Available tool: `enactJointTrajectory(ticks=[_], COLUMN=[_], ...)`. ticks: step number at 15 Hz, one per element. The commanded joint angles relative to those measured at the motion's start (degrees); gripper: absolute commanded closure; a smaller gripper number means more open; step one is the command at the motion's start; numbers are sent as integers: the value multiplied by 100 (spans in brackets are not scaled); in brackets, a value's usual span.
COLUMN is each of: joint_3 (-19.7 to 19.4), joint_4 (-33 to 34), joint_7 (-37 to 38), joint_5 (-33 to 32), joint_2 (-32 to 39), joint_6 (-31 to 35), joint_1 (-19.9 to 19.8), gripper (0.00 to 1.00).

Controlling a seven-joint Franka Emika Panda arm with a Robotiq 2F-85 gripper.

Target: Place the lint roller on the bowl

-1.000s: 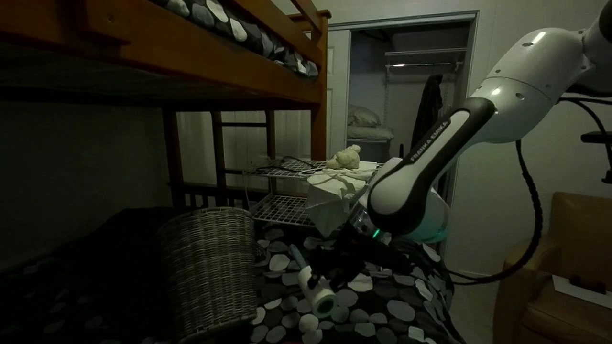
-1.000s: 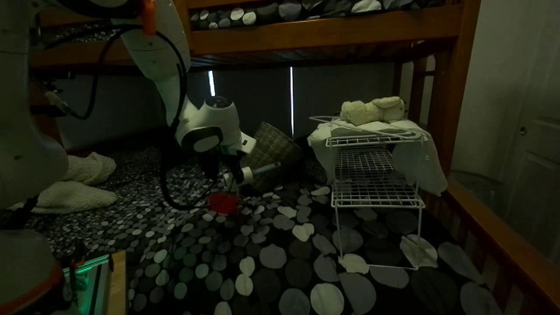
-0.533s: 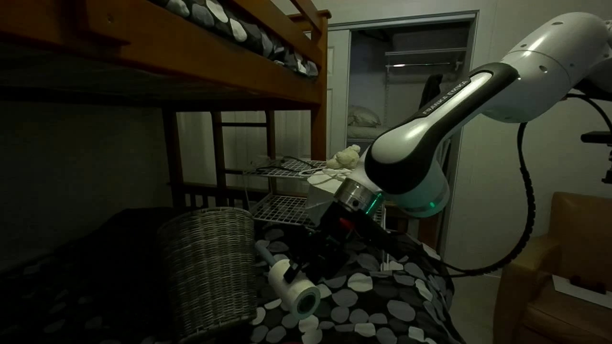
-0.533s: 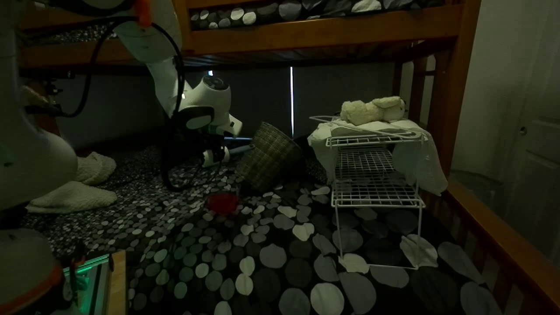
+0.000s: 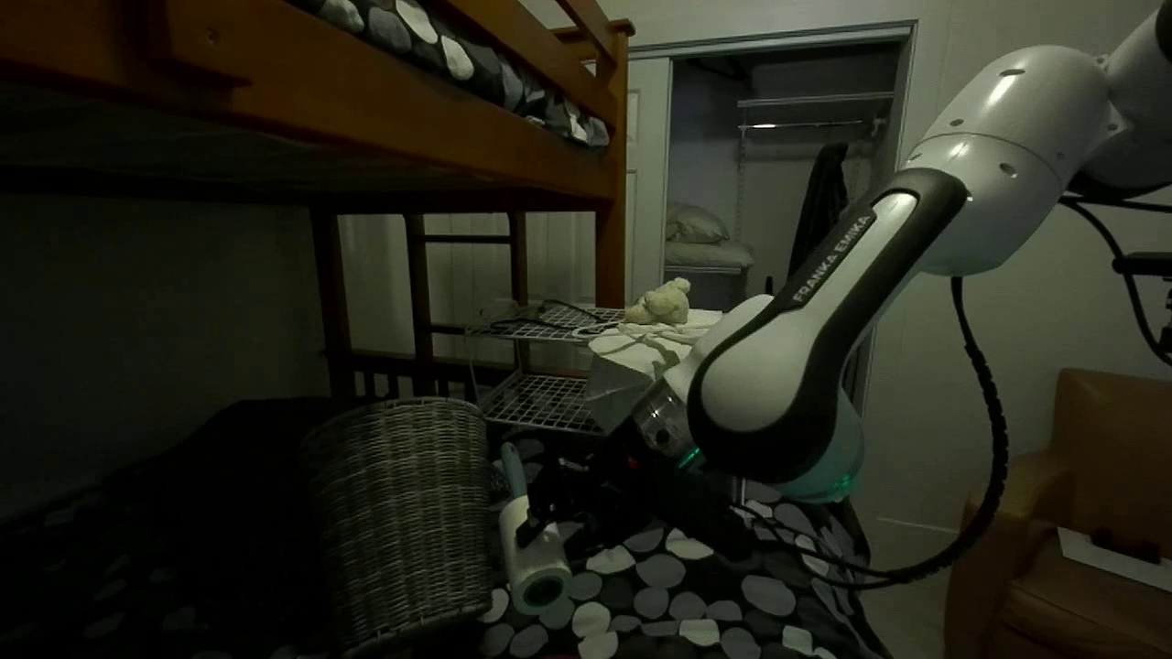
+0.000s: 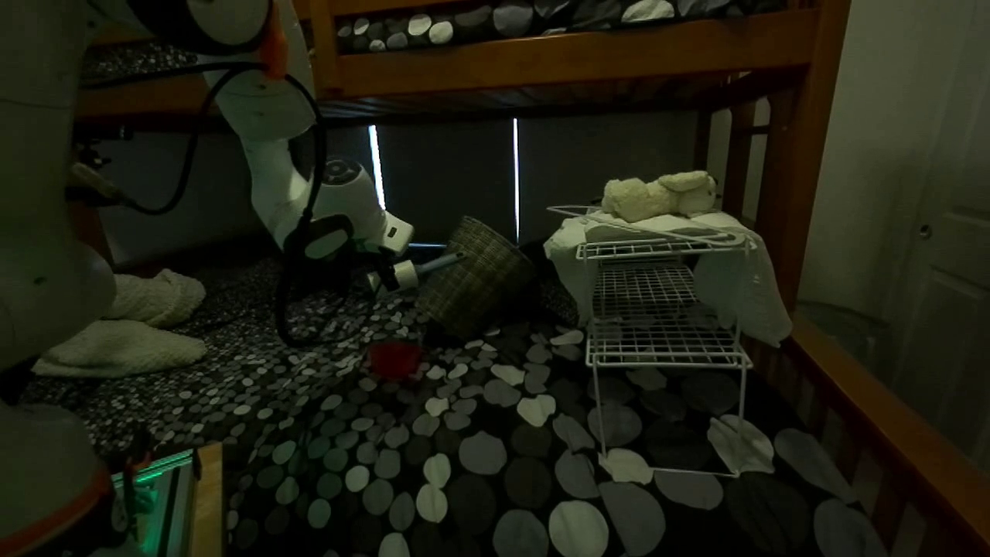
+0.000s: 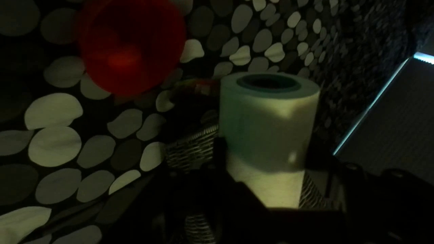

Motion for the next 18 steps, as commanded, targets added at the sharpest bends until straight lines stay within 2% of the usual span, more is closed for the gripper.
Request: enactJointTrajectory(ticks=[1,4,7,8,10,11,13,14,18], joint_3=[-1406,-2708,-3653,-3937,-4237,-4747,-5064,-5054,-5753], joint_4=[-190,-274,199,499,887,994,1298,1481,1678], joint_7=[97,-674,-1166,-1308,-1368,-773,-705,-1114,-1402], joint_5=[788,1807,2227,2239,2309,1780,1830,2266,2892], joint_2=[-769,-631,306,617,916,951,995,983,996], joint_6=[483,470,886,1032,1223,1211,1172,1106,1018], joint_1=[1583,2919,4233,4649,5257,5788,6243,6309,6968], gripper=[65,65,65,65,65,65,65,65,65])
